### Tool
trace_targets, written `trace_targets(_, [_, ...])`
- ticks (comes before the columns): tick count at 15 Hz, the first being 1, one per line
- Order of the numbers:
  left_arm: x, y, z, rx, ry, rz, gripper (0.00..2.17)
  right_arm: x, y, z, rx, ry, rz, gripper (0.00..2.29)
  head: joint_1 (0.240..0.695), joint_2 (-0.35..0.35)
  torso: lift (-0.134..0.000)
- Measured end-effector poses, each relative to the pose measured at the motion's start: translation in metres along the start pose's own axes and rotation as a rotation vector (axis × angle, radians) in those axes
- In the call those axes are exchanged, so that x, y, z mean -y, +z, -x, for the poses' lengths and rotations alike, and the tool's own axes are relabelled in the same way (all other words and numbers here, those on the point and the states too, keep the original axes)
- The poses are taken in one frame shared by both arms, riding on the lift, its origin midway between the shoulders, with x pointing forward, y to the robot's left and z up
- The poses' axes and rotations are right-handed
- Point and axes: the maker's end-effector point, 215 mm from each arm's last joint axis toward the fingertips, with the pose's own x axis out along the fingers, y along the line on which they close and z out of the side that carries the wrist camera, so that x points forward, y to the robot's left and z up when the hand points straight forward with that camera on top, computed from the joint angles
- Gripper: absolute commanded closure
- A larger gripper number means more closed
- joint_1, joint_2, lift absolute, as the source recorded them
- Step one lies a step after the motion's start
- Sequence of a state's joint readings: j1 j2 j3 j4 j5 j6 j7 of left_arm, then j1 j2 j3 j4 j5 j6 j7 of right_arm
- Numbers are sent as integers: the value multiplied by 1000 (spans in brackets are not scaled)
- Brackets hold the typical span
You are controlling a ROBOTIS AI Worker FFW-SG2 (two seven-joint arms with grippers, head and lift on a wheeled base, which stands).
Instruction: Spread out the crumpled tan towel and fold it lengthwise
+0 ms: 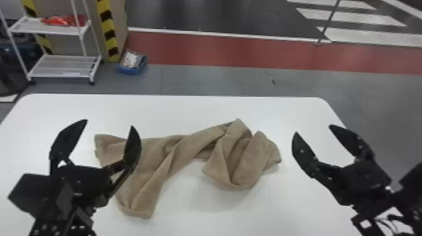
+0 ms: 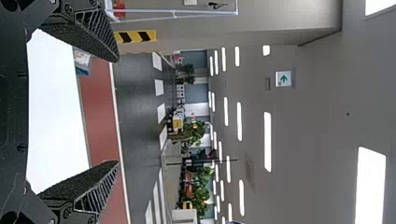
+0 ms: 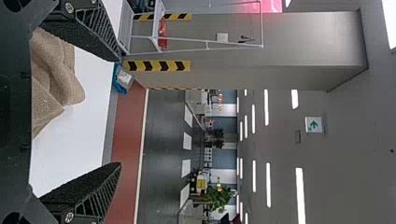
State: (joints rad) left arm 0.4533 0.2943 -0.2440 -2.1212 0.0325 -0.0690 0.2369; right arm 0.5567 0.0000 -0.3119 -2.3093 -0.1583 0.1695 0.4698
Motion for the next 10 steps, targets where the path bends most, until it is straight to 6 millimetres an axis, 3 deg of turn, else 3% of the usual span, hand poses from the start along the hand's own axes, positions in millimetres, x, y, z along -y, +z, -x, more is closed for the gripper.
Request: trace_targets(10, [0, -7, -3, -31, 0, -6, 134, 0, 2, -2, 5, 1, 6, 93, 695, -144, -125])
